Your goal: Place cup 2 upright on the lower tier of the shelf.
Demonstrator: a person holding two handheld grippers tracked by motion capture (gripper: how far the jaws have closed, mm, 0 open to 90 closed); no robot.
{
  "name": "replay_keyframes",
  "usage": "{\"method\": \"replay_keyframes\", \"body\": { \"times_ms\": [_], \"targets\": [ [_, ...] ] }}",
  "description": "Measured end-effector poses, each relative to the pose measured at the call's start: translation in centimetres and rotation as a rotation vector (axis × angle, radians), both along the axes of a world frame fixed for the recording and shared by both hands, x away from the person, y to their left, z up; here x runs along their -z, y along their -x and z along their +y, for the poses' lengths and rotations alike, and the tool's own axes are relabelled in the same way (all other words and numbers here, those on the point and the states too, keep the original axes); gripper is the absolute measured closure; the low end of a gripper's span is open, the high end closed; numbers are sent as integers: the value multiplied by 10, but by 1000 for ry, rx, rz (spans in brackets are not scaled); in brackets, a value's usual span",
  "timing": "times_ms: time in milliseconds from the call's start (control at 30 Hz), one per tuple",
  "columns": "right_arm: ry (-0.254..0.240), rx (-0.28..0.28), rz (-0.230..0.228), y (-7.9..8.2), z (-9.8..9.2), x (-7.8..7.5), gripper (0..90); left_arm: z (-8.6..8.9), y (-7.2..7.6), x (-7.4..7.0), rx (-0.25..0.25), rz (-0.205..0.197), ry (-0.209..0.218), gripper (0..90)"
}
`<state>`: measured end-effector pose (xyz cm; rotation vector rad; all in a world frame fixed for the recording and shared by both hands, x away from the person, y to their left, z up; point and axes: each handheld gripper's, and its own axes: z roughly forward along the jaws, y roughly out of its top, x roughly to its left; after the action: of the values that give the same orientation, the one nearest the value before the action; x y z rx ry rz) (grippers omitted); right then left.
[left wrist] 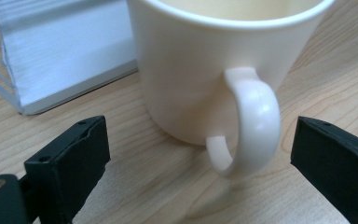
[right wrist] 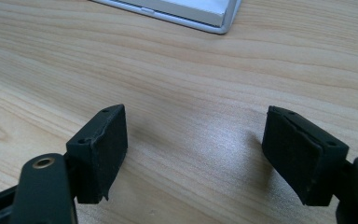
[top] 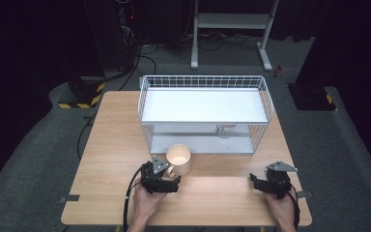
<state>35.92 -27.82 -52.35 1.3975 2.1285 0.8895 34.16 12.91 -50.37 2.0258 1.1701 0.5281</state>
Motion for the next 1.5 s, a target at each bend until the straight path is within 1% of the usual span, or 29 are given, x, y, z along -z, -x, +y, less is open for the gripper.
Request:
{"method": "replay_keyframes", "body": {
  "times_ms": [167, 233, 267, 533, 600, 633, 667, 800, 833, 967, 1000, 1133, 1200, 1300, 1433, 1467, 1500],
  "targets": [
    [0, 0, 0, 0, 0, 0, 224, -4, -4, 1, -3, 3, -8, 43],
    [0, 0, 0, 0, 0, 0, 224, -5, -5, 1, -5, -2, -6, 42],
    [0, 0, 0, 0, 0, 0, 223, -6, -7, 2, -8, 1, 3, 37],
    [0, 0, 0, 0, 0, 0, 224, -11, -13, 4, -12, 6, 19, 20],
    [0, 0, 0, 0, 0, 0, 223, -13, -15, 3, -14, -6, 11, 17],
    [1, -1, -1, 0, 0, 0, 224, -15, -15, 3, -15, -3, 24, 17],
    [0, 0, 0, 0, 0, 0, 223, -17, -17, 2, -15, -7, 29, 17],
    [0, 0, 0, 0, 0, 0, 224, -19, -20, 0, -20, -8, 35, 17],
    [0, 0, 0, 0, 0, 0, 223, -20, -22, 0, -19, -14, 33, 18],
    [0, 0, 0, 0, 0, 0, 223, -21, -24, -1, -25, -26, 47, 23],
    [0, 0, 0, 0, 0, 0, 223, -22, -26, 0, -28, -22, 56, 26],
    [0, 0, 0, 0, 0, 0, 223, -23, -27, 1, -34, -23, 54, 37],
    [0, 0, 0, 0, 0, 0, 224, -23, -28, 1, -36, -24, 62, 41],
    [1, -1, -1, 0, 0, 0, 223, -24, -29, 1, -39, -34, 62, 49],
    [0, 0, 0, 0, 0, 0, 223, -27, -30, 2, -37, -34, 51, 74],
    [0, 0, 0, 0, 0, 0, 223, -29, -32, 2, -39, -34, 36, 76],
    [0, 0, 0, 0, 0, 0, 223, -30, -33, 1, -43, -30, 33, 75]
  ]
}}
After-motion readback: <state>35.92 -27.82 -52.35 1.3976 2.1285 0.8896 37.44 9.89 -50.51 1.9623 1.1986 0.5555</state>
